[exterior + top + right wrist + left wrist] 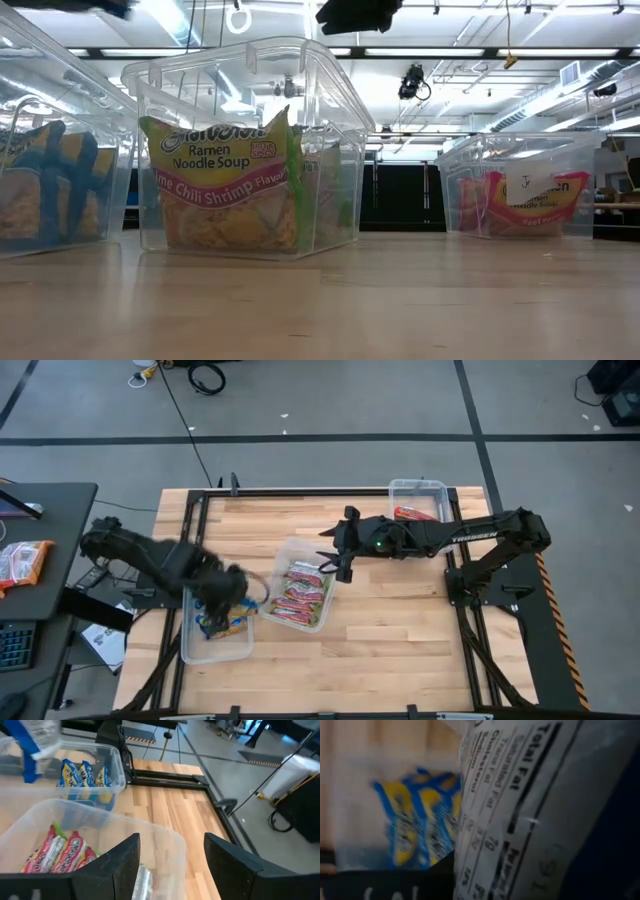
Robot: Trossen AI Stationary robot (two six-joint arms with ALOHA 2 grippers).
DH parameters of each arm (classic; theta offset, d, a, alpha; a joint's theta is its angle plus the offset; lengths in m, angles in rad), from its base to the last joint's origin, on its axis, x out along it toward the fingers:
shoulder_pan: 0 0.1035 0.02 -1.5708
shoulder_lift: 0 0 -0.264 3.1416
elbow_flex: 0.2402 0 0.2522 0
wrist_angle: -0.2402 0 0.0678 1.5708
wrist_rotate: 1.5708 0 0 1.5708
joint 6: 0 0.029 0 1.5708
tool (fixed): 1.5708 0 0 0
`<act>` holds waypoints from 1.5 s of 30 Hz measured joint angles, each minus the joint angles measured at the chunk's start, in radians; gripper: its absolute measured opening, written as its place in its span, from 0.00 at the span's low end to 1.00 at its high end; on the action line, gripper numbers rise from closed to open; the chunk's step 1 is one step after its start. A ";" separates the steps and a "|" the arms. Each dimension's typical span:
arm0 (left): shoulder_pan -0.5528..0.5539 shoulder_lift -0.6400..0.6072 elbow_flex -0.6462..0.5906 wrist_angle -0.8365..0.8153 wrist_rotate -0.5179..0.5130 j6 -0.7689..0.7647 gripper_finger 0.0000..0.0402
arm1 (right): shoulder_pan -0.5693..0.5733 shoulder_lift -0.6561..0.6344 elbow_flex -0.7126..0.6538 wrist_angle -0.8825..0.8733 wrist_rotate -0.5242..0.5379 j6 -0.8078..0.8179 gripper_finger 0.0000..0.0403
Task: Sort Maruchan noodles
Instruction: Put the blue noodle pack into the bottom transparent container
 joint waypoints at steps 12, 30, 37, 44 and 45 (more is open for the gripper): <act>-0.387 0.000 -0.188 0.066 -0.102 -0.537 0.26 | 0.188 0.005 -0.036 -0.018 0.001 0.118 0.51; -0.432 -0.004 -0.602 0.509 -0.052 -0.648 0.26 | 0.583 0.005 -0.161 0.098 0.178 0.439 0.49; -0.486 0.001 -0.619 0.687 0.025 -0.718 0.28 | 0.616 0.011 -0.169 0.103 0.226 0.480 0.49; -0.567 0.001 -0.618 0.765 0.090 -0.884 0.44 | 0.615 0.011 -0.169 0.119 0.225 0.475 0.49; -0.580 0.001 -0.618 0.777 0.102 -0.909 0.47 | 0.612 0.011 -0.169 0.118 0.223 0.474 0.49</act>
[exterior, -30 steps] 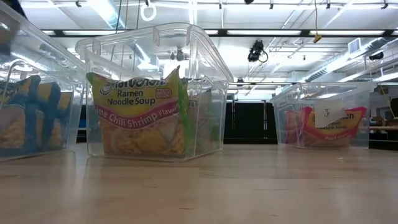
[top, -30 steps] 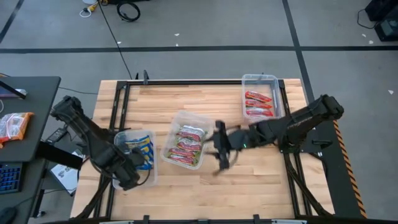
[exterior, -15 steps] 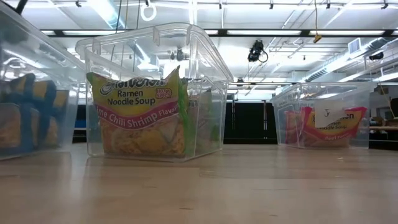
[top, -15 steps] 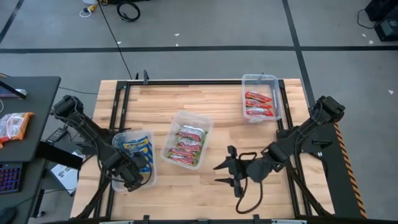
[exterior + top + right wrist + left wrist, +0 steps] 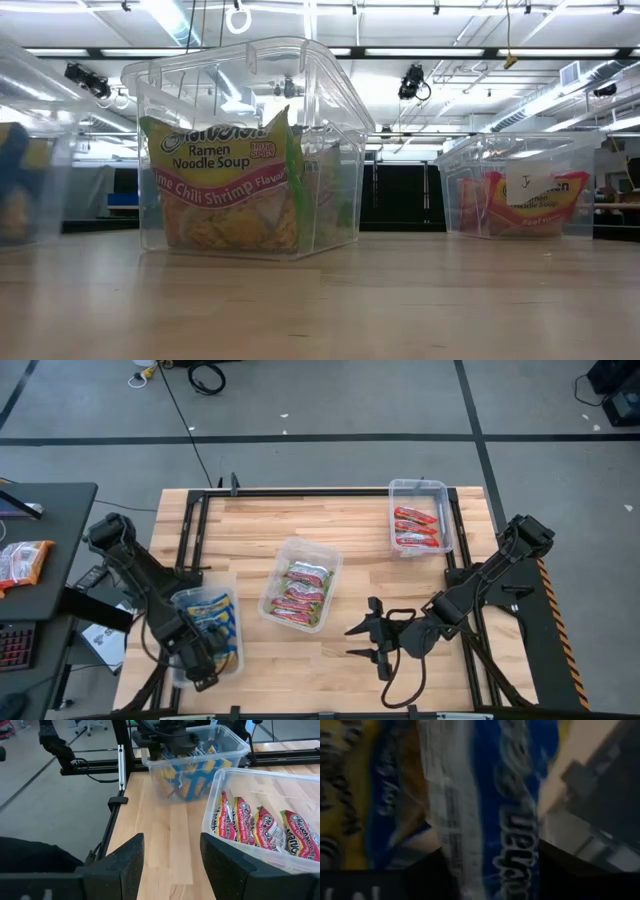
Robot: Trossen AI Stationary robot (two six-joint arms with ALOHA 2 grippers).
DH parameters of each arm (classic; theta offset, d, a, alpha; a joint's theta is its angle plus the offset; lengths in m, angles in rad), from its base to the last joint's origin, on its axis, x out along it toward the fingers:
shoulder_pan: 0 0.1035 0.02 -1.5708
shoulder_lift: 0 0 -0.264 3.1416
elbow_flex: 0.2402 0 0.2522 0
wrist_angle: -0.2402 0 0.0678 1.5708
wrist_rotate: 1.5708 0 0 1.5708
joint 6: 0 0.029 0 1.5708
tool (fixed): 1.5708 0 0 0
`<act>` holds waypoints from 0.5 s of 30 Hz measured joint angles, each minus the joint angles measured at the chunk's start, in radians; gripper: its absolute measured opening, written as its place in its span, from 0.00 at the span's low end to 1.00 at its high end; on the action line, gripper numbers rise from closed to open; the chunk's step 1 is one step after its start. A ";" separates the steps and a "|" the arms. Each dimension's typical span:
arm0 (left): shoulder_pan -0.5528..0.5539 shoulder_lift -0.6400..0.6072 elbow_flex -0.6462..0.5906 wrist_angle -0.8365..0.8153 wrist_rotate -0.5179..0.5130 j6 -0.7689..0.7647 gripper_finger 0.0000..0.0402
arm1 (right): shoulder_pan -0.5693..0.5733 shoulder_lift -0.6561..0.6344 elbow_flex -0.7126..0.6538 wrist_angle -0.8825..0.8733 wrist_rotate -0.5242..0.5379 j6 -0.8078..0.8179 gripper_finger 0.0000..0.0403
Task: Sort Maruchan noodles
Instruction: Put the blue noodle pack into the bottom transparent container
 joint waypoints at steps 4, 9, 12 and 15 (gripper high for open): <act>-0.044 0.000 0.000 0.087 0.033 -0.087 0.56 | -0.004 0.000 0.000 -0.002 0.001 -0.047 0.49; -0.079 0.000 0.002 0.230 0.131 -0.167 0.62 | -0.004 0.000 0.000 -0.006 0.031 -0.124 0.49; -0.090 0.000 0.037 0.236 0.167 -0.177 0.62 | -0.004 0.000 0.000 0.002 0.033 -0.143 0.49; -0.086 -0.004 0.098 0.133 0.183 -0.122 0.61 | -0.010 0.000 0.000 -0.004 0.037 -0.144 0.49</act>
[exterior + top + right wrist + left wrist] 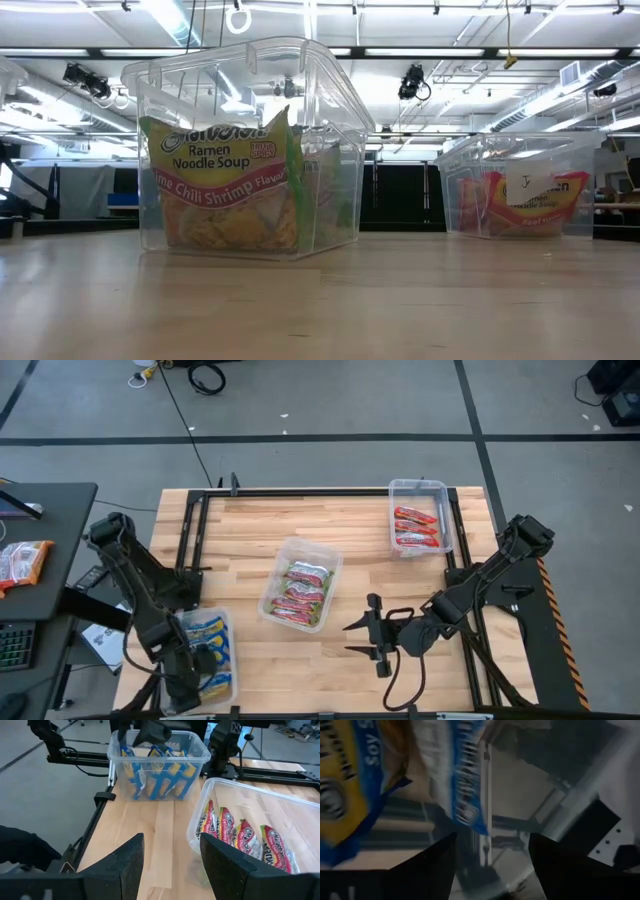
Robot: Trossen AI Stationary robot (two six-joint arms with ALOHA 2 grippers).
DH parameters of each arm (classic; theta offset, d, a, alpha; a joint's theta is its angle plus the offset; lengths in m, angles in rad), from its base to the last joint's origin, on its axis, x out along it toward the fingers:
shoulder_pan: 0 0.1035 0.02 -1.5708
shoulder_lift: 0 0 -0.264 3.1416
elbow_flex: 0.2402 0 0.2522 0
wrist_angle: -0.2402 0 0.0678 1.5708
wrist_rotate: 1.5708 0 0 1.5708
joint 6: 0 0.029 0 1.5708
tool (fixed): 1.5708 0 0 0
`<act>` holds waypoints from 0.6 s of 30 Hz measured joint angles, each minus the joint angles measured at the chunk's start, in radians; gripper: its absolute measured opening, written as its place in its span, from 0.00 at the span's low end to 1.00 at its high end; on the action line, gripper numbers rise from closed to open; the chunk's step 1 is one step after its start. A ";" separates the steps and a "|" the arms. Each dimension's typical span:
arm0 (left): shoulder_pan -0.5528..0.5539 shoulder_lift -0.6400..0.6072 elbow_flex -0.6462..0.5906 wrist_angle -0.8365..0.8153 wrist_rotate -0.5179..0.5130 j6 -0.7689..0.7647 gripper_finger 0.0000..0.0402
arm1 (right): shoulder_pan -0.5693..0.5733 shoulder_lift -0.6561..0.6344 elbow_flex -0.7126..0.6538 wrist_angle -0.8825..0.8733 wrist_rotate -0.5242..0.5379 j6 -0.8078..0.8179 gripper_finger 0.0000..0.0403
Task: Sort Maruchan noodles
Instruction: Put the blue noodle pack into the bottom transparent container, then return to Home Position
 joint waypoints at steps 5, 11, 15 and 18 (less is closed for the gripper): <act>0.065 -0.050 0.106 -0.243 -0.097 0.176 0.61 | -0.035 0.000 -0.004 -0.030 0.005 0.020 0.49; 0.186 -0.124 0.195 -0.455 -0.480 0.502 0.60 | -0.085 0.011 -0.126 0.085 -0.021 0.142 0.49; 0.277 -0.166 0.201 -0.536 -0.781 0.668 0.60 | -0.085 0.071 -0.179 0.223 -0.078 0.212 0.49; 0.384 -0.176 0.194 -0.599 -0.823 0.749 0.60 | -0.069 0.145 -0.162 0.369 -0.125 0.214 0.49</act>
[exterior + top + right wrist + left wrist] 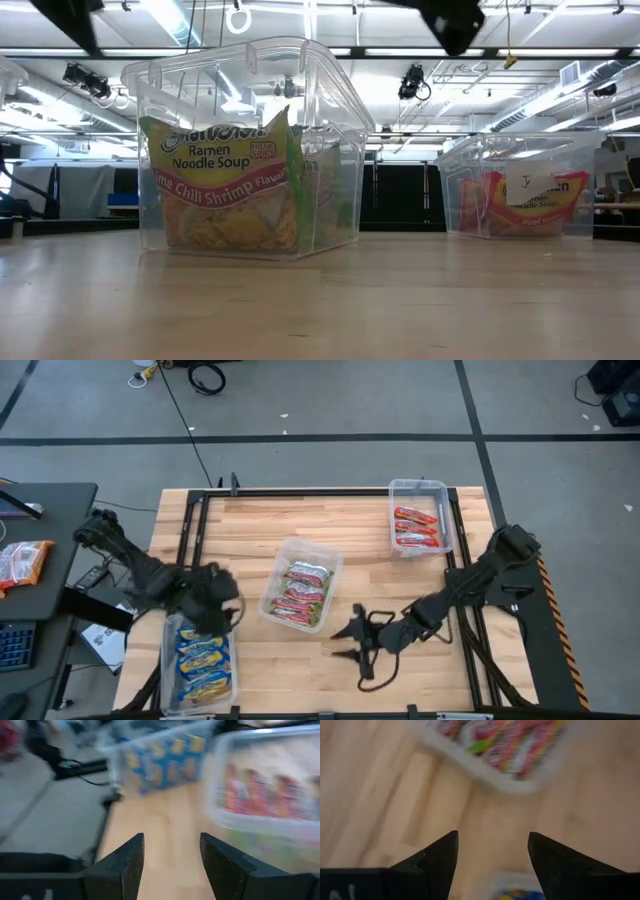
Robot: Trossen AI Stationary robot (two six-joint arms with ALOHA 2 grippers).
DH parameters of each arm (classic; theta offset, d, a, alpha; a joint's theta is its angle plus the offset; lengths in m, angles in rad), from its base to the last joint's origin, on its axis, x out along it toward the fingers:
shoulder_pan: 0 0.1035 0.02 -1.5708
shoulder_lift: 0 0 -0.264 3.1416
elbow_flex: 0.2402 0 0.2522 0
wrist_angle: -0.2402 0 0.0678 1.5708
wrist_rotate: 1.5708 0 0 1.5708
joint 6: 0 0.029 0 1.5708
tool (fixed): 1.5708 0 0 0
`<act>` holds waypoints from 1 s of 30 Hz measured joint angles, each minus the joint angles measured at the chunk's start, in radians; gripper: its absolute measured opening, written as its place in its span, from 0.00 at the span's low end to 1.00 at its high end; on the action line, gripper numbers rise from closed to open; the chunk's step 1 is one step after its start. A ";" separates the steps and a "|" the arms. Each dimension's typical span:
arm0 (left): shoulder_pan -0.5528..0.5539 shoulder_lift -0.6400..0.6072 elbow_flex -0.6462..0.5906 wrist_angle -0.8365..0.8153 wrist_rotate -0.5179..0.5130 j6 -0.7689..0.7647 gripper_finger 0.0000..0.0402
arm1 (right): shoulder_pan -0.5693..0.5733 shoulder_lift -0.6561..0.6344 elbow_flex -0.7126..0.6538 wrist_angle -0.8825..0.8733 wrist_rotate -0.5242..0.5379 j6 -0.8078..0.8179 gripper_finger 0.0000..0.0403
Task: Sort Maruchan noodles
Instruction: Return to Home Position
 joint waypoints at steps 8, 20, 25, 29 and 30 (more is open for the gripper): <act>0.248 0.023 -0.182 0.235 0.169 0.323 0.60 | -0.001 0.298 0.192 0.106 -0.050 -0.068 0.47; 0.287 0.116 -0.249 0.512 0.305 0.533 0.60 | -0.039 0.290 0.290 -0.195 0.085 -0.058 0.47; 0.254 0.115 -0.244 0.570 0.330 0.537 0.60 | -0.033 0.236 0.289 -0.339 0.215 -0.020 0.47; 0.234 0.110 -0.243 0.549 0.343 0.499 0.60 | -0.034 0.199 0.290 -0.387 0.244 -0.018 0.47; 0.228 0.106 -0.244 0.539 0.355 0.481 0.60 | -0.034 0.192 0.290 -0.407 0.242 -0.013 0.47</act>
